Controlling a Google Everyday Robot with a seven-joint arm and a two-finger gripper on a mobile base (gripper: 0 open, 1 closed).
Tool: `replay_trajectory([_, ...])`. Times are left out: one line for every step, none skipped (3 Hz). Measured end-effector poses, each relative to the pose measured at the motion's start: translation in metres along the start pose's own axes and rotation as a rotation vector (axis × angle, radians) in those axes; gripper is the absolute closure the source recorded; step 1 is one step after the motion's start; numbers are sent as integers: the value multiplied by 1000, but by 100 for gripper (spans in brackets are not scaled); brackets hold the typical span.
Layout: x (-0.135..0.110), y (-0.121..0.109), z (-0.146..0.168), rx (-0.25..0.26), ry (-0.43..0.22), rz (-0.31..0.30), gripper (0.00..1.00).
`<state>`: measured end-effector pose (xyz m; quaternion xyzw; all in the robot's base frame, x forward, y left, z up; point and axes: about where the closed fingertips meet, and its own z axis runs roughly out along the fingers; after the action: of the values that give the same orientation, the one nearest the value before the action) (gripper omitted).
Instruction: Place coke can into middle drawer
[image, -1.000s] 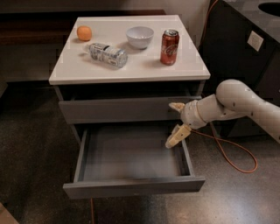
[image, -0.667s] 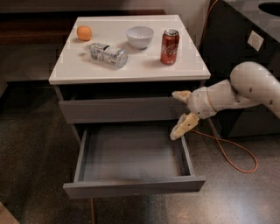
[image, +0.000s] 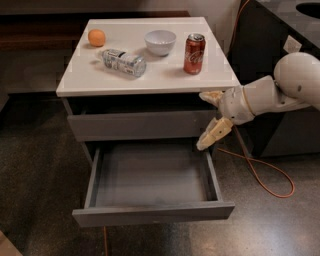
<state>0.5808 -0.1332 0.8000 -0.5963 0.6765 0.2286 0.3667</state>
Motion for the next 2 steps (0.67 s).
replay_trajectory([-15,-13,-11,23,-31,21,0])
replay_trajectory([-42,-39,-26,41,-39,59,0])
